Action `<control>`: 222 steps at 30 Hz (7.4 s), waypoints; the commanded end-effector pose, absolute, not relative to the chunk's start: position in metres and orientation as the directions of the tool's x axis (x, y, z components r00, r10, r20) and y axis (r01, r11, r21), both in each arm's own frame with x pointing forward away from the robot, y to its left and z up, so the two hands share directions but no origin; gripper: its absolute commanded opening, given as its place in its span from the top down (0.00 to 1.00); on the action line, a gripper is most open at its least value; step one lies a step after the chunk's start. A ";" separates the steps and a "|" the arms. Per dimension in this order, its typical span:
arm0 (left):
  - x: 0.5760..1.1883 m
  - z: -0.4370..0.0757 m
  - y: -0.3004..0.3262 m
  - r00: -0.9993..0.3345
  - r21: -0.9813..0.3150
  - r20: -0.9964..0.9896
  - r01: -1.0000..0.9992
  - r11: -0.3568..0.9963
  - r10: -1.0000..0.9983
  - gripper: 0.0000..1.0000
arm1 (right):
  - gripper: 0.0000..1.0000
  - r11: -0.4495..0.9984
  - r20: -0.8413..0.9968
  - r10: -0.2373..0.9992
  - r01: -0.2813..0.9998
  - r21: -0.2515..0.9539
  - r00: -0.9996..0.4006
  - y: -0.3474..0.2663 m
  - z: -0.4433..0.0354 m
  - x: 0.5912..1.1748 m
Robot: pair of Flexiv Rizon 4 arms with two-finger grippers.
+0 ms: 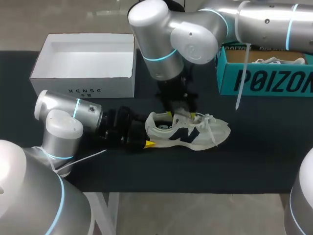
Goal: Take the shoe out of the shoebox, open the shoe tongue, remove and reinsert the insole, then place the shoe into the shoebox
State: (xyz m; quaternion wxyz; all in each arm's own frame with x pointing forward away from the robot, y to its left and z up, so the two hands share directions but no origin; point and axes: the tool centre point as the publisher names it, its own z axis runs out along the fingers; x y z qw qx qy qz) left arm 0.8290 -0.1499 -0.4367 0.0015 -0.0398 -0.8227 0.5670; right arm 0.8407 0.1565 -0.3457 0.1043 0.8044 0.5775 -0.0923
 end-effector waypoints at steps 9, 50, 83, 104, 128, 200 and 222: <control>0.827 -0.439 -0.151 -0.997 -0.932 -0.043 0.064 0.357 0.067 1.00 | 0.60 -0.303 -0.254 0.917 0.951 0.054 0.307 0.157 -0.351 0.845; 0.827 -0.439 -0.151 -0.997 -0.932 -0.043 0.064 0.357 0.067 1.00 | 0.73 -0.481 0.132 0.875 0.865 0.144 0.465 0.068 -0.307 0.850; 0.827 -0.439 -0.151 -0.997 -0.932 -0.043 0.064 0.357 0.067 1.00 | 0.00 -0.455 -0.015 0.890 0.890 0.030 0.456 0.119 -0.301 0.835; 0.827 -0.439 -0.151 -0.997 -0.932 -0.043 0.064 0.357 0.067 1.00 | 0.10 -0.520 0.017 0.854 0.854 -0.022 0.521 0.160 -0.316 0.820; 0.827 -0.439 -0.151 -0.997 -0.932 -0.043 0.064 0.357 0.067 1.00 | 0.00 -0.728 0.028 0.686 0.685 0.027 0.727 0.151 -0.308 0.792; 0.827 -0.439 -0.151 -0.997 -0.932 -0.043 0.064 0.357 0.067 1.00 | 0.00 -0.950 0.395 0.285 0.203 0.237 0.873 0.150 -0.301 0.801; 0.827 -0.439 -0.151 -0.997 -0.932 -0.043 0.064 0.357 0.067 1.00 | 0.00 -0.900 0.292 0.370 0.263 0.347 0.882 0.135 -0.327 0.817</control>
